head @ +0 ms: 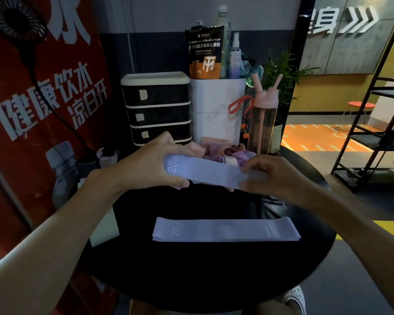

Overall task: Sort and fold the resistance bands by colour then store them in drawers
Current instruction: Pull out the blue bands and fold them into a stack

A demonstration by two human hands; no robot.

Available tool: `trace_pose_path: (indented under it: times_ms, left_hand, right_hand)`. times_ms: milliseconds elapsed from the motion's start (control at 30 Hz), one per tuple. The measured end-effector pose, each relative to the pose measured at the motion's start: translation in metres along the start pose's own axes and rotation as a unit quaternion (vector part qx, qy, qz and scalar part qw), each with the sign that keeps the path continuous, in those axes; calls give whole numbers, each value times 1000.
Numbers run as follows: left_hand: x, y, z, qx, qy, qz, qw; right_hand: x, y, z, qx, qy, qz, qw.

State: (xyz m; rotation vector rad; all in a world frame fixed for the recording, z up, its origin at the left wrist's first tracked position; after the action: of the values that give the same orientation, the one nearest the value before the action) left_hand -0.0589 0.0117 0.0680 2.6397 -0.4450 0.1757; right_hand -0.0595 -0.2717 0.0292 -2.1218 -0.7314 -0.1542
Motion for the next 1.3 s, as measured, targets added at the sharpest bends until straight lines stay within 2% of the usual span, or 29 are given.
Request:
trace_pose_path:
  times_ms: [133,333,567,833,1100,1300]
  left_hand:
    - [-1,-7,11,0,10,12,1000]
    - [-9,-21,26,-2,-12,7,1000]
    - [-30,-47,57,-24,-78,-41,996]
    - [-50,-59,88,-63,-79,-36,994]
    - [-51,-66,102,-20,-108,-18,994]
    - [-53,-72,111,9,-103,-5,995]
  right_hand:
    - [-5,7,8,-91,-72,21,993]
    - [-18,17,10,-138,-109,28,984]
    - [-40,33,9,-159,-133,18,978]
    - [-64,53,11,-200,-154,38,967]
    - [-74,70,18,-191,-163,40,967]
    - [-76,73,19,-216,-151,8,965]
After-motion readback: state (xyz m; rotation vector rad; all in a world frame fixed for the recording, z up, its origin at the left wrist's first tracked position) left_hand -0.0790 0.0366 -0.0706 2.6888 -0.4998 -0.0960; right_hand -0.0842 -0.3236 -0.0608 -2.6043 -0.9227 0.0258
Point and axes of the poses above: each hand's wrist, its own x-axis towards the middle knuckle, its own z-axis out of the palm, y = z × x, the point moved 3 cm from there along x, towards the middle knuckle, and after that the axes turned 11 degrees about -z, right-handed, at the moved point
